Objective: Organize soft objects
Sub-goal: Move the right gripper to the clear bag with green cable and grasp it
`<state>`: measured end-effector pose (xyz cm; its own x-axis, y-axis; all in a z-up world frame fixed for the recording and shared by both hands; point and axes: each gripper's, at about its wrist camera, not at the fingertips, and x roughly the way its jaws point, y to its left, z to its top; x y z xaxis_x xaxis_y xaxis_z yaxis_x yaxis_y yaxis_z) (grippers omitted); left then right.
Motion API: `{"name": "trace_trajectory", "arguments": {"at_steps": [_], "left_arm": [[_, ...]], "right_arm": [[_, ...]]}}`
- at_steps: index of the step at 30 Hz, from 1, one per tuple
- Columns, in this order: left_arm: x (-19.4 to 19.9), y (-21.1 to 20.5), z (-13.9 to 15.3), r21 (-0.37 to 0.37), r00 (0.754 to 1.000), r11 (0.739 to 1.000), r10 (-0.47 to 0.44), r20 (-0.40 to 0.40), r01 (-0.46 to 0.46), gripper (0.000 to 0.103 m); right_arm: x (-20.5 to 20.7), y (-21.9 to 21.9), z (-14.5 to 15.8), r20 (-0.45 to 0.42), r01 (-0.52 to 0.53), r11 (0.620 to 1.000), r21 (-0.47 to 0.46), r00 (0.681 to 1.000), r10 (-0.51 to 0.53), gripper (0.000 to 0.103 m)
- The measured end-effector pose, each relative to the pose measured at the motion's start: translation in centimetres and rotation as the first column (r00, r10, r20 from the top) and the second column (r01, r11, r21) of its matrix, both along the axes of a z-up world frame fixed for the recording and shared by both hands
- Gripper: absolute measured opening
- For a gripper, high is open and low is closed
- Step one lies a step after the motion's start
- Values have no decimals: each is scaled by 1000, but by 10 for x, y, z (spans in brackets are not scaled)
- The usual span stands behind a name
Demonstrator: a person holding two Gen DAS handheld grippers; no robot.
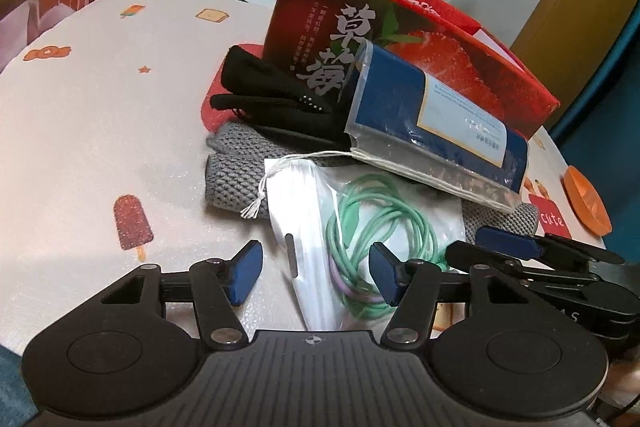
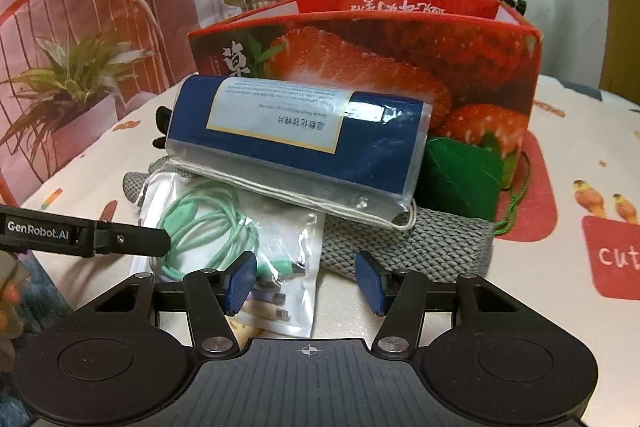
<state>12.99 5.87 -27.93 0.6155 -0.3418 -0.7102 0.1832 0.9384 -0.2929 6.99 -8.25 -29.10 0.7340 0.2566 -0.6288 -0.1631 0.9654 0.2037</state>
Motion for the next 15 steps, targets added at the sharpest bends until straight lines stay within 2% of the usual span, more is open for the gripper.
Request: {"name": "trace_trajectory", "arguments": {"at_steps": [1,2,6,8,10,15], "left_arm": [[1,-1,0,-6,1000,1000,-16,-1,16,52],[2,-3,0,-19,999,999,-32,-5,32,51],[2,-7,-2,-16,999,998,-53,3,53,51],[2,-8,-3,-5,998,998,-57,12,57,50],[1,-13,-2,48,998,997,-53,31,52,51],[2,-14,-2,42,999,998,-41,35,40,49]], "right_arm": [[2,0,0,-1,-3,1000,7,1000,3,52],[3,0,-1,0,-6,1000,12,1000,6,52],[5,2,-1,4,-33,999,28,999,33,46],[6,4,-2,3,-44,998,36,999,44,46],[7,3,-2,1,-47,998,40,999,47,47],[13,3,-7,-1,-42,996,75,999,42,49]]}}
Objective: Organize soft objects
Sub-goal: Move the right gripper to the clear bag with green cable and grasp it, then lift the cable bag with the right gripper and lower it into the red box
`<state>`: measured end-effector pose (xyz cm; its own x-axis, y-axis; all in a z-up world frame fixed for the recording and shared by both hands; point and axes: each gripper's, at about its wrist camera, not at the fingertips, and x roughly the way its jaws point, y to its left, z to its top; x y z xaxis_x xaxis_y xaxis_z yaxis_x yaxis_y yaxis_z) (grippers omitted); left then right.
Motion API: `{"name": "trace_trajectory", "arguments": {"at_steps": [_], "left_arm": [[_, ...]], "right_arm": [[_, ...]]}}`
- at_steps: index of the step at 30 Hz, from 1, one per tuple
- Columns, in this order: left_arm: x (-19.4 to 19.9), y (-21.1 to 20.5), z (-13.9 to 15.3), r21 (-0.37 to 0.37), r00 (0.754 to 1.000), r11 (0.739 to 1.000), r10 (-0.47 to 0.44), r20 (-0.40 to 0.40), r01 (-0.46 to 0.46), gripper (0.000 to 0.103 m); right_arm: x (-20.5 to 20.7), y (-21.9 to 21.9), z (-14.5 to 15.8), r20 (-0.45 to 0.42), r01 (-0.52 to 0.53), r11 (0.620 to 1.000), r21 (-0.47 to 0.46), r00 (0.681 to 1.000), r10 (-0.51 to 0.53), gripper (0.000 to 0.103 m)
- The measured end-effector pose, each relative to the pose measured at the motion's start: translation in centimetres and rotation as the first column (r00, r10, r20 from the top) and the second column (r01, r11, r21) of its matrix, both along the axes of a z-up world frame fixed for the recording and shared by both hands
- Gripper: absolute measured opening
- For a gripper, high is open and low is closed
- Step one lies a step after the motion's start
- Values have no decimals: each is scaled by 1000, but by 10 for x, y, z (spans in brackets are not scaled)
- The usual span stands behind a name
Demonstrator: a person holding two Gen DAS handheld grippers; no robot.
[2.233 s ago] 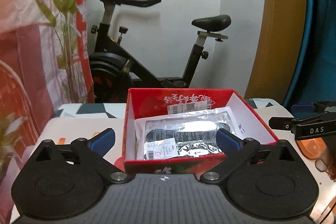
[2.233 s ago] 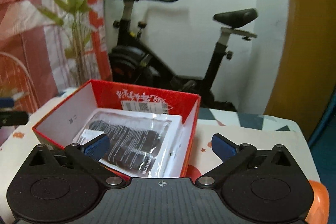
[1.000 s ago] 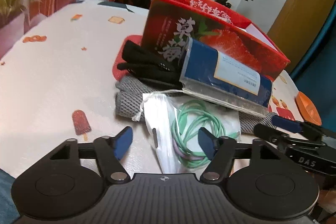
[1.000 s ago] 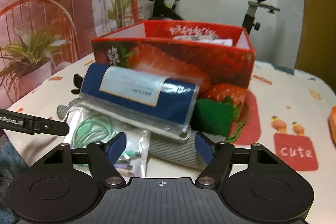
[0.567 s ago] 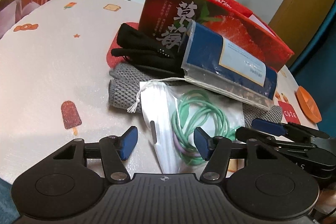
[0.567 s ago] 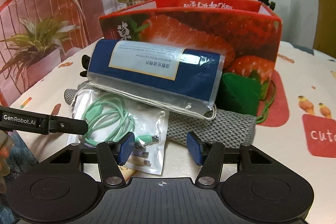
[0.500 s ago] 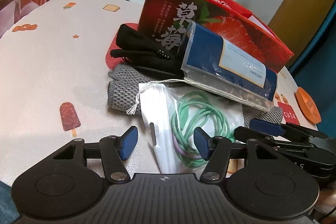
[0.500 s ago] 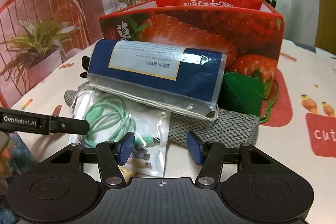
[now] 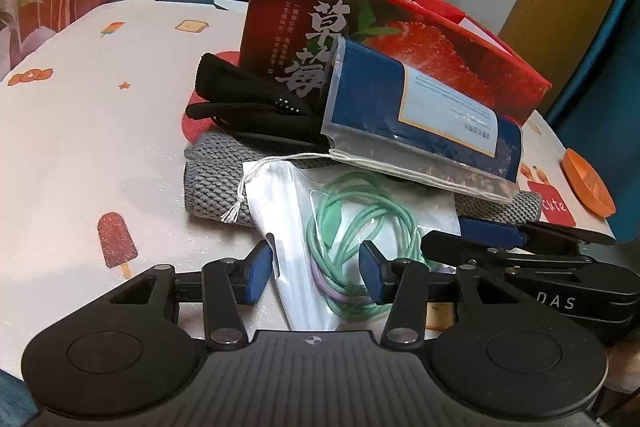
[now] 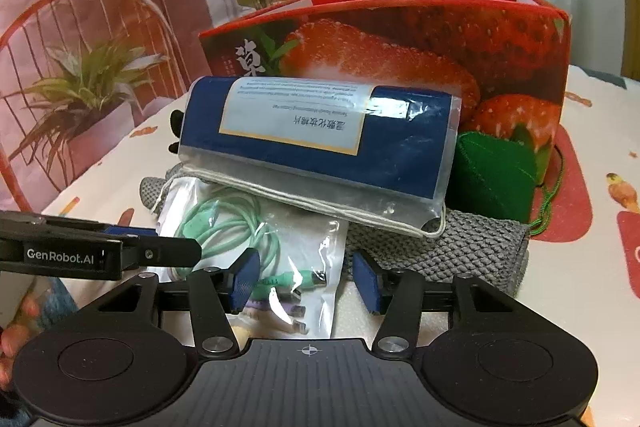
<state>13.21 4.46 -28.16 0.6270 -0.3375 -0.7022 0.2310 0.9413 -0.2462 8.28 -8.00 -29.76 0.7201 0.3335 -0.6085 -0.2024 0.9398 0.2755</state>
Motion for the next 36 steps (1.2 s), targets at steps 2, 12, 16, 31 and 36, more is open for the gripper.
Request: {"name": "trace_trajectory", "arguments": {"at_steps": [2,12,16,31,36], "left_arm": [[-1,1,1,-20,1000,1000,-8,-5,8,42],[-5,3,0,-61,998,997,-41,-55,37,42],[-6,1,0,-70,996,996,-59,-70,54,42],[-19,1,9,-86,997,995,-62,-53,57,29],[-26,3,19,-99,996,991,-86,-8,85,29]], "right_arm": [[1,-1,-1,-3,5,1000,19,1000,-5,42],[-11,-2,5,-42,-35,998,57,998,38,32],[-19,-3,7,-67,-50,997,55,996,54,29],[-48,-3,21,-68,-101,995,4,993,101,20],[-54,-7,31,-39,-98,995,17,994,98,20]]}}
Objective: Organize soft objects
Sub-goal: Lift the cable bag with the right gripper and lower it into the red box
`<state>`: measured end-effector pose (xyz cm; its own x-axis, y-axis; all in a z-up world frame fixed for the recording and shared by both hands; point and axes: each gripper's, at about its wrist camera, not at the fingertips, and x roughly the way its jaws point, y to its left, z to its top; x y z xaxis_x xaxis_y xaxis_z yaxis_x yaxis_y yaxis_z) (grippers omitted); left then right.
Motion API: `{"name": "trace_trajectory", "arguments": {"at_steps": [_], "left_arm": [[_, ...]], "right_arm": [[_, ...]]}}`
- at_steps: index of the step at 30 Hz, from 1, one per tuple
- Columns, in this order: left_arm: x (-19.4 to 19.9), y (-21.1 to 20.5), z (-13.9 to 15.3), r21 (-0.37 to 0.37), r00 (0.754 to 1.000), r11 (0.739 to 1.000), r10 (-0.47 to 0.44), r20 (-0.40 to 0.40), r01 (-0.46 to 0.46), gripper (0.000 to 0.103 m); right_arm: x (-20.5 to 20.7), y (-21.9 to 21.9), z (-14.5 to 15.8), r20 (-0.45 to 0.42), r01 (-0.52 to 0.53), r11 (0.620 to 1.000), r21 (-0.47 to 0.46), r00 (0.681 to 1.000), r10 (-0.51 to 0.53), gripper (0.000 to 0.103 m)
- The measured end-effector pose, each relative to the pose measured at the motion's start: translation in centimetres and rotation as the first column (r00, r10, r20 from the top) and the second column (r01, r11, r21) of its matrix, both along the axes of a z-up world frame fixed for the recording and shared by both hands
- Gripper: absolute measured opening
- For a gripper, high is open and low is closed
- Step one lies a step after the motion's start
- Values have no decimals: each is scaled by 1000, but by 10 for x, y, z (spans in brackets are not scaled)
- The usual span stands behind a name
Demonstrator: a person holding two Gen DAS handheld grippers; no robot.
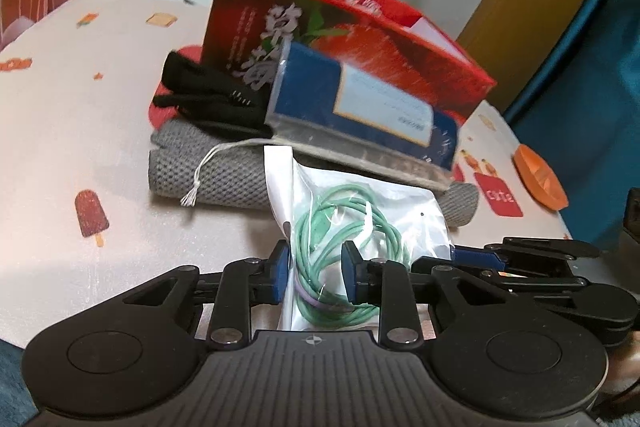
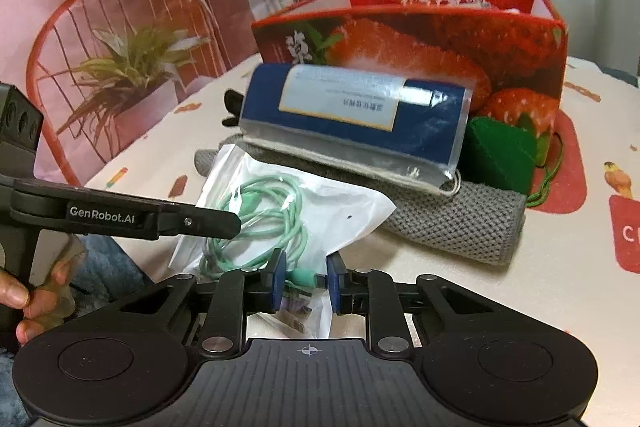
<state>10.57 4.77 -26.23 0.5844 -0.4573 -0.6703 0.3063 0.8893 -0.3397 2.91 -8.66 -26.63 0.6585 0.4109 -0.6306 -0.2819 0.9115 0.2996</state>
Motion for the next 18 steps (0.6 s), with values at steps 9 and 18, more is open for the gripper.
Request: {"name": "trace_trajectory", "arguments": {"at_steps": [9,18], "left_arm": [[-10,-4,30,8,993,1000,-25,112,24,29],[5,-10,62,-3,986,1000,-23,166,23,29]], "right_arm": [[-10,-2,22,101,1,1000,-17,995,0,20],[6,-9,48,172,18,1000,-12,985,-15,20]]}}
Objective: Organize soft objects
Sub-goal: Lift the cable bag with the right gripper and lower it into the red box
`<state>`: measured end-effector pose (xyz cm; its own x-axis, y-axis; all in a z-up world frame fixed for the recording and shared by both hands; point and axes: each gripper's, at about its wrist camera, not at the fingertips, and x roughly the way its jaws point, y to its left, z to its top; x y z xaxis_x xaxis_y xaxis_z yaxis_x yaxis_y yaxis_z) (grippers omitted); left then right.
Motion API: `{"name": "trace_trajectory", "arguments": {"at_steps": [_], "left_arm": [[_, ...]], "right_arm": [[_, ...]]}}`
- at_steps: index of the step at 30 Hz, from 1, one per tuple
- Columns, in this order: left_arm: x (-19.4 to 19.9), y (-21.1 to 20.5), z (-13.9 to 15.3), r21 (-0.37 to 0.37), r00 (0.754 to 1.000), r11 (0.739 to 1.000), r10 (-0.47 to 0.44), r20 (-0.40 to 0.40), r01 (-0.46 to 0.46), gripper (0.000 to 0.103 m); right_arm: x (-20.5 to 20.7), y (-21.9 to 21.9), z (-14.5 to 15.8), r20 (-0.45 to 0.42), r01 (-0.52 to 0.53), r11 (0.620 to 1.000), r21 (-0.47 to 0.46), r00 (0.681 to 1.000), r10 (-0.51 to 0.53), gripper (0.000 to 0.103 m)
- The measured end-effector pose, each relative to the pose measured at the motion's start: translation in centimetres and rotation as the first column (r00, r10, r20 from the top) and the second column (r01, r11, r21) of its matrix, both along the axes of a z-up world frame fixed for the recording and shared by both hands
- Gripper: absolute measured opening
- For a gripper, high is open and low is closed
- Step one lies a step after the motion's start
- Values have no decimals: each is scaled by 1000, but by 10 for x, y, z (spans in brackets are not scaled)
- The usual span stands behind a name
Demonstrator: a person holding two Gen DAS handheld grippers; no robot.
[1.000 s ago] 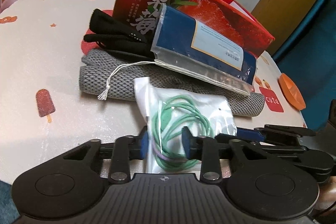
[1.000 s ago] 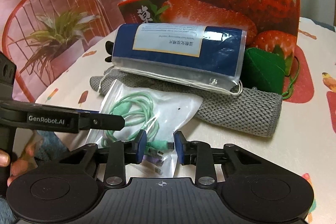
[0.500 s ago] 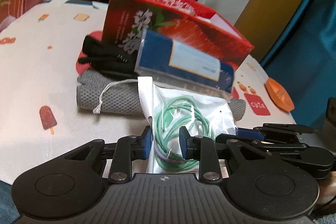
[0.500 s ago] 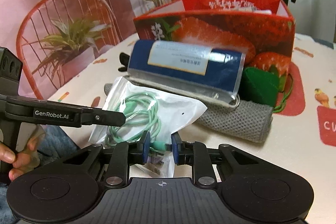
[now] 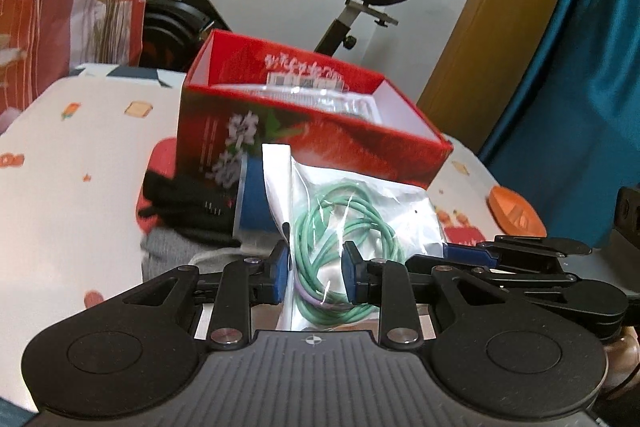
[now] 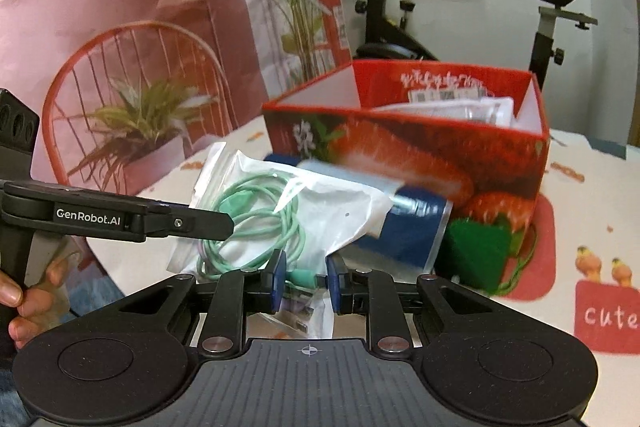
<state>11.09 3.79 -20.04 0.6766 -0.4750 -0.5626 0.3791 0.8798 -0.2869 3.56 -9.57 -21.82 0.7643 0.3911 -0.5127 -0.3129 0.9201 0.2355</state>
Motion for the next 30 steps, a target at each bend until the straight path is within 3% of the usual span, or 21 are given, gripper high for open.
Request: {"name": "trace_trajectory", "arguments": {"at_steps": [9,15,17,22,30], "left_arm": [[42,-10,44,-44,998,999,-20,66,23,29],[83,-28,67,-35,994,998,-39,105,43,29],[100,-34,73,-63,993,997,-41,113,48,29],[140,-49,67,-66,997,997,-39,70,44,29],[194,-68,33,-44,998,999,-24,-54,22,29]], "right_arm": [[28,-20,38,68,38,999,22,997,-39,21],[65,-39,70,101,65,998,11,993,-65,21],[79,-46,76,102,71,997,6,992,-72,21],[117,-62,83,101,126,992,8,987,-127,20],[167,-82,56,9,170,985,-32,986,-169,18]]}}
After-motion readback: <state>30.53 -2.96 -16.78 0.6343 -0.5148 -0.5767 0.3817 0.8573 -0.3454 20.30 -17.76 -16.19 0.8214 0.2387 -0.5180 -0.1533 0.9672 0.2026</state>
